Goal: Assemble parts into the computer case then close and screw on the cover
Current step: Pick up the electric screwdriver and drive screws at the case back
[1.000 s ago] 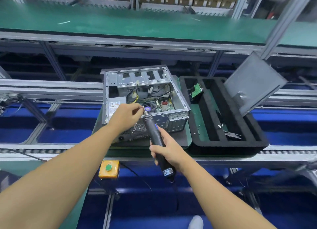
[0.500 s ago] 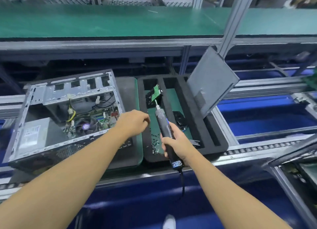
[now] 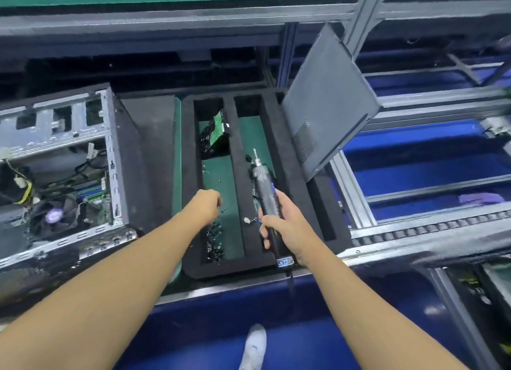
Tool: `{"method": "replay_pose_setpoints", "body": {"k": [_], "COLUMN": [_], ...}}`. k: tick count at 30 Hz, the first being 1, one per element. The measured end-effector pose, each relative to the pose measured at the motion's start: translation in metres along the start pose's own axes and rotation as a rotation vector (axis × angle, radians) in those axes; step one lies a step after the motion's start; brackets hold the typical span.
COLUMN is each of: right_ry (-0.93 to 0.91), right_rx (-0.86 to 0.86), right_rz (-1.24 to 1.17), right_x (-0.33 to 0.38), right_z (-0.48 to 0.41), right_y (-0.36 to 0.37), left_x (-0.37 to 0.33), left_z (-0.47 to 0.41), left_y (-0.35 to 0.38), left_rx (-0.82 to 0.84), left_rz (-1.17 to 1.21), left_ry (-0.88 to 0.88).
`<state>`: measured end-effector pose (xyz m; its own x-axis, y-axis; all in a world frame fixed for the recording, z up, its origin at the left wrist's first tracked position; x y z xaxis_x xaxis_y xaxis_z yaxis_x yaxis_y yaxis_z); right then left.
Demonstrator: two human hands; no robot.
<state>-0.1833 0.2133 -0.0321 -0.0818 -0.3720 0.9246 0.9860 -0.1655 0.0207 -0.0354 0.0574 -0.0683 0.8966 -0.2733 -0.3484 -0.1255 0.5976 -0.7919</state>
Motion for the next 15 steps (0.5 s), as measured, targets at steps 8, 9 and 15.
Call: {"method": "replay_pose_setpoints", "body": {"k": [8,9,15], "right_ry": [0.029,0.024,-0.004], "right_rx": [0.024,0.030,0.046], "right_rz": [-0.028,-0.032,-0.055], "right_x": [-0.014,-0.014,-0.016], "right_z": [-0.011,-0.011,-0.013], "right_y": [-0.015,-0.017,-0.026], "left_x": [0.006,0.007,0.008], "left_z": [-0.055,-0.059,-0.077], "left_y": [0.042,0.046,0.058], "left_rx": [-0.068,-0.074,-0.100], "left_rz": [-0.020,-0.035,-0.171], "left_ry": [-0.094,-0.111,-0.103]}}
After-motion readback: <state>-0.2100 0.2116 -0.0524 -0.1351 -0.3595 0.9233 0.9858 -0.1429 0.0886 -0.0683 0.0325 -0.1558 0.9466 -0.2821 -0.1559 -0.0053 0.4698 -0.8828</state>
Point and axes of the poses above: each hand's wrist, its own z-axis away from the middle knuckle, its own y-axis out of the palm, x = y × z, the point moved 4 cm from there along -z, towards the middle knuckle, and after that the axes turned 6 degrees about z, right-handed, at the moved point
